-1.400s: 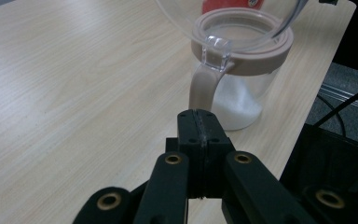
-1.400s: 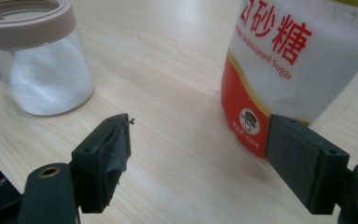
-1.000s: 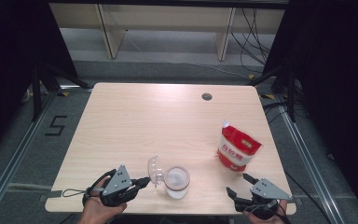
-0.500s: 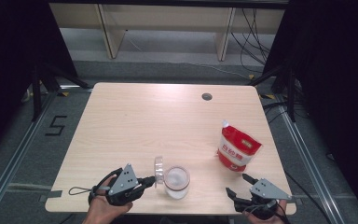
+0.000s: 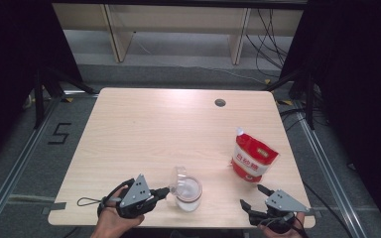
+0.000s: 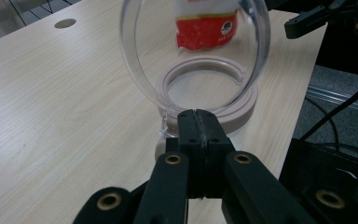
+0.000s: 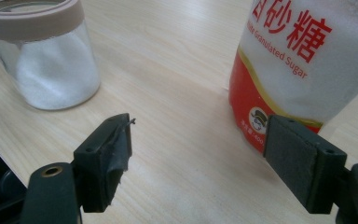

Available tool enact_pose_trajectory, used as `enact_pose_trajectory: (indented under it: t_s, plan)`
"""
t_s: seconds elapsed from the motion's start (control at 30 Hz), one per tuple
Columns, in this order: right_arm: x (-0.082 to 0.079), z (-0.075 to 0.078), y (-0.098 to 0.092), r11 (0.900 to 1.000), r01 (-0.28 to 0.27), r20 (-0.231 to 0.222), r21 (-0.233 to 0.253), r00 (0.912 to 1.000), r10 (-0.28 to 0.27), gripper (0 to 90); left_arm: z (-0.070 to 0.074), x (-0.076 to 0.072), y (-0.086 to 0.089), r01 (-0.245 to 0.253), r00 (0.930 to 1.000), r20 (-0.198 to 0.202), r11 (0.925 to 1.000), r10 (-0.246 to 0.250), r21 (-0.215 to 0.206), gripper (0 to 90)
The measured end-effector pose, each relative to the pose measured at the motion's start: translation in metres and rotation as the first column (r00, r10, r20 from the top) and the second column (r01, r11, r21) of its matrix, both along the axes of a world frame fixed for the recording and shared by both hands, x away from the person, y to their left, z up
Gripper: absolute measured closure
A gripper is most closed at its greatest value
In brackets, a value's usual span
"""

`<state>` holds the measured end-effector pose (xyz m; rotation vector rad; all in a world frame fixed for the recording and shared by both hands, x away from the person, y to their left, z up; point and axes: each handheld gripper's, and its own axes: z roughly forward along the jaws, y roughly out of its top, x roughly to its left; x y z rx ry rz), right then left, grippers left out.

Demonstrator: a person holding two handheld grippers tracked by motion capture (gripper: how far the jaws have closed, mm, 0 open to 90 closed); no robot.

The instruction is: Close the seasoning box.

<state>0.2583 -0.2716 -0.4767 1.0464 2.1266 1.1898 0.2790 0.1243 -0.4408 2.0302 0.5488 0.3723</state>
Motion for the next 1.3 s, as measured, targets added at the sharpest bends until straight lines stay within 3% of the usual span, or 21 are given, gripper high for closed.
enact_pose_trajectory:
  t_s: [0.07, 0.23, 0.3, 0.4, 0.43, 0.57, 0.63, 0.67, 0.7, 0.93, 1.03, 1.3]
  plan:
    - [-0.002, 0.000, 0.001, 1.000, 0.017, -0.021, 0.007, 0.9997, -0.016, 24.7, -0.001, -0.001, 0.000, -0.014, 0.9999, -0.005, 0.9999, 0.014, -0.004, 88.6]
    - [0.000, 0.000, 0.000, 1.000, 0.001, -0.001, -0.006, 1.0000, -0.001, 24.7, -0.001, -0.001, 0.001, -0.017, 0.9999, -0.003, 0.9998, 0.017, -0.006, 86.5]
    - [-0.003, 0.001, 0.001, 1.000, 0.014, -0.022, 0.000, 0.9997, -0.014, 24.7, -0.002, -0.002, 0.002, -0.016, 0.9998, -0.011, 0.9998, 0.016, -0.009, 82.4]
    - [-0.002, 0.000, 0.001, 1.000, 0.012, -0.016, -0.002, 0.9998, -0.012, 24.7, -0.003, 0.000, 0.004, 0.002, 0.9999, -0.015, 1.0000, -0.003, -0.009, 74.9]
    - [-0.002, 0.000, 0.001, 1.000, 0.012, -0.016, 0.000, 0.9998, -0.012, 24.7, -0.004, -0.002, 0.004, -0.014, 0.9994, -0.032, 0.9997, 0.014, -0.019, 72.6]
    - [-0.003, 0.001, 0.002, 1.000, 0.015, -0.029, 0.005, 0.9995, -0.015, 24.7, -0.004, -0.001, 0.008, -0.016, 0.9995, -0.028, 0.9998, 0.016, -0.012, 66.9]
    - [-0.003, 0.001, 0.002, 1.000, 0.015, -0.028, 0.005, 0.9995, -0.014, 24.7, -0.005, -0.002, 0.010, -0.030, 0.9984, -0.050, 0.9990, 0.028, -0.033, 62.1]
    - [0.000, 0.000, 0.000, 1.000, -0.007, -0.002, -0.011, 1.0000, 0.007, 24.7, -0.005, -0.002, 0.011, -0.029, 0.9984, -0.049, 0.9989, 0.027, -0.036, 61.3]
    - [0.000, 0.000, 0.001, 1.000, -0.010, -0.005, -0.009, 0.9999, 0.009, 24.7, -0.004, -0.001, 0.013, -0.025, 0.9990, -0.037, 0.9993, 0.024, -0.028, 60.2]
    - [-0.001, 0.000, 0.001, 1.000, -0.006, -0.006, -0.003, 1.0000, 0.006, 24.2, -0.008, 0.001, 0.017, -0.055, 0.9951, -0.087, 0.9955, 0.048, -0.077, 40.3]
    - [0.000, 0.000, 0.002, 1.000, -0.020, 0.002, -0.006, 0.9998, 0.020, 24.1, -0.010, 0.002, 0.018, -0.067, 0.9931, -0.101, 0.9950, 0.059, -0.074, 33.3]
    - [0.001, 0.000, 0.002, 1.000, -0.025, 0.008, -0.013, 0.9997, 0.025, 23.8, -0.014, 0.002, 0.021, -0.073, 0.9928, -0.099, 0.9961, 0.068, -0.049, 26.5]
